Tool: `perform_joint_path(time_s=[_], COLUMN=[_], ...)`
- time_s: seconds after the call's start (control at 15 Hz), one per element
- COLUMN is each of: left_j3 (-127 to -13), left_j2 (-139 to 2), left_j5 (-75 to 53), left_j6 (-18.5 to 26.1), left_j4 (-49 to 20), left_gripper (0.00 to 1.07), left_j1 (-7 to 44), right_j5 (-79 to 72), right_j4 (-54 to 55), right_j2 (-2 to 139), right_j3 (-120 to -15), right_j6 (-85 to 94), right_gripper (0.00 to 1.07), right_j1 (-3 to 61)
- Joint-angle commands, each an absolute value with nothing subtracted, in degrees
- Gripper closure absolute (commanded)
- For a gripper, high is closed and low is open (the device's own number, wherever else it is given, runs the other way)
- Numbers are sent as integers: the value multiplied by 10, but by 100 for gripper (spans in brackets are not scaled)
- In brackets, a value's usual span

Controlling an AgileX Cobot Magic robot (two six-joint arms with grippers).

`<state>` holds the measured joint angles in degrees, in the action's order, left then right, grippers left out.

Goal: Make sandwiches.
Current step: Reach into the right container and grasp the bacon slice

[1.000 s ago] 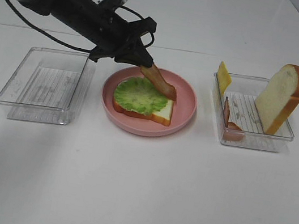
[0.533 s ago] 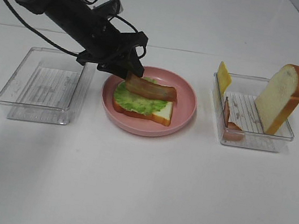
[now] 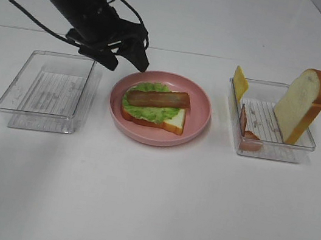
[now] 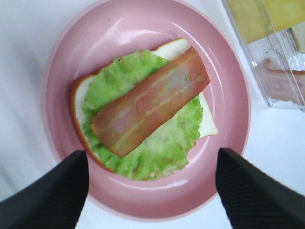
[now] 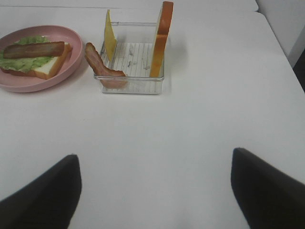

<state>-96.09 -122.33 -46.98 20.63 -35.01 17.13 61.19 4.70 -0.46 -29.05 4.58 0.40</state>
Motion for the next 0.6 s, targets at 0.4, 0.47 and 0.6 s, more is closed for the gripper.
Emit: perform_joint_path(time_s=[0.4, 0.47, 0.6], left_j3=[-965, -965, -957], left_j2=[-1025, -998, -901], left_j5=[-663, -692, -737], left_j6=[32, 22, 13], left_j4=[-70, -49, -23], left_gripper=[35, 35, 35], left_j1=[171, 171, 171], right_j5=[608, 608, 608], right_j4=[48, 48, 48], right_j2=[-11, -11, -11], right_j3=[-290, -290, -290], right_j6=[49, 49, 49], right_gripper=[27, 27, 27], right_j1=[0, 0, 0])
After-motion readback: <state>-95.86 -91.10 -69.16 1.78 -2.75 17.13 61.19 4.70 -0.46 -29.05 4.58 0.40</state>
